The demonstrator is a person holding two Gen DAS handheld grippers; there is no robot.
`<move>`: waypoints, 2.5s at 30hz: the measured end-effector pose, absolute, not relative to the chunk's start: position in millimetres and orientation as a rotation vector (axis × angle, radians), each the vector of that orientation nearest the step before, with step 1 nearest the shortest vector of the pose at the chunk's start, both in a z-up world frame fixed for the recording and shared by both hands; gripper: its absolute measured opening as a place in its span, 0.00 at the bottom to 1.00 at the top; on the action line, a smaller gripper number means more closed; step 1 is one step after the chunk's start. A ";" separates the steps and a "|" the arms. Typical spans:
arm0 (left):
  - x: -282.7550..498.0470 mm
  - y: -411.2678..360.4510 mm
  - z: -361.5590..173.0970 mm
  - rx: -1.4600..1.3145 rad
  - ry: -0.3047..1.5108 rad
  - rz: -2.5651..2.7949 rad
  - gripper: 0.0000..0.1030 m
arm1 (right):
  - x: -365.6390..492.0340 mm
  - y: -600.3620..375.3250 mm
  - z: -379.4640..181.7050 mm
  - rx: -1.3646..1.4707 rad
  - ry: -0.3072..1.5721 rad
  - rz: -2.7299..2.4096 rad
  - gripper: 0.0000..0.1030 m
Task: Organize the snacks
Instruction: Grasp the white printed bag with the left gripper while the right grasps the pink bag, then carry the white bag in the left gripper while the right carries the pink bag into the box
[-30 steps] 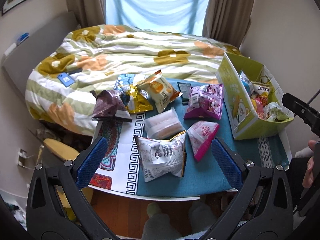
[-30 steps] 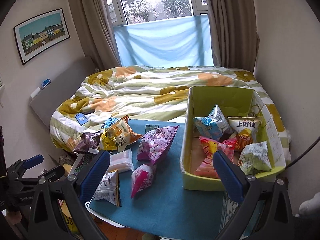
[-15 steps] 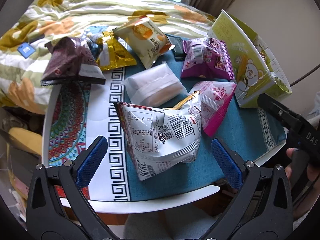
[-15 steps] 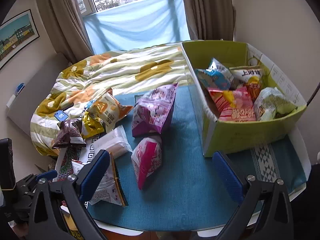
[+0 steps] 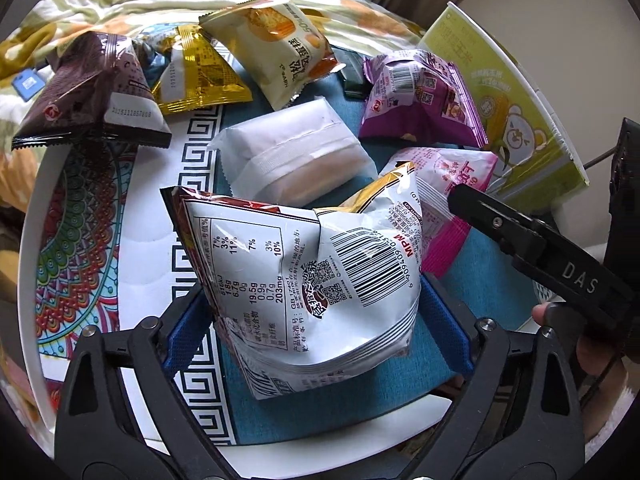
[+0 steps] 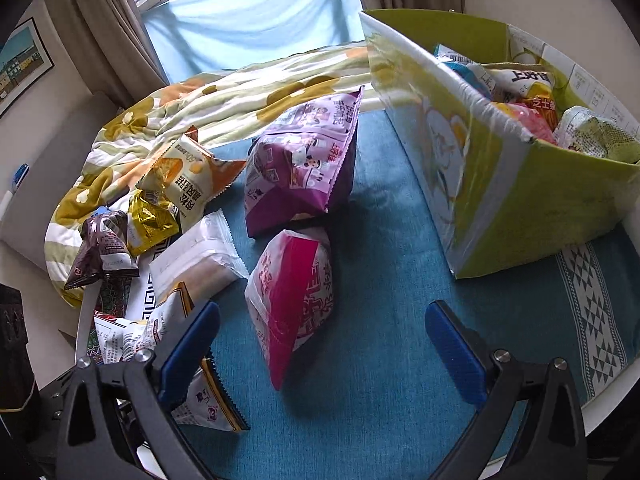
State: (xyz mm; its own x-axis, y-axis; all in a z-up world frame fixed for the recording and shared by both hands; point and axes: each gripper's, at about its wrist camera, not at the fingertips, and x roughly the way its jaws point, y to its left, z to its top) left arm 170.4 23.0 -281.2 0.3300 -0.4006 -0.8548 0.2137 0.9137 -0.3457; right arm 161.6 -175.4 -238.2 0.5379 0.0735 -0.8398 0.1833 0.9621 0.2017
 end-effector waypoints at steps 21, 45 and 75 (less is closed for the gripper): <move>166.6 42.9 -280.6 -0.183 1.157 -0.377 0.68 | 194.0 -157.6 -277.7 0.217 1.058 0.009 0.69; 154.2 37.4 -197.8 -0.160 1.040 -0.401 0.68 | 149.5 -153.4 -210.4 0.194 1.004 0.041 0.39; 319.9 -260.1 -78.5 -0.085 0.880 -0.530 0.68 | 199.7 -388.5 -51.6 0.233 0.727 -0.038 0.39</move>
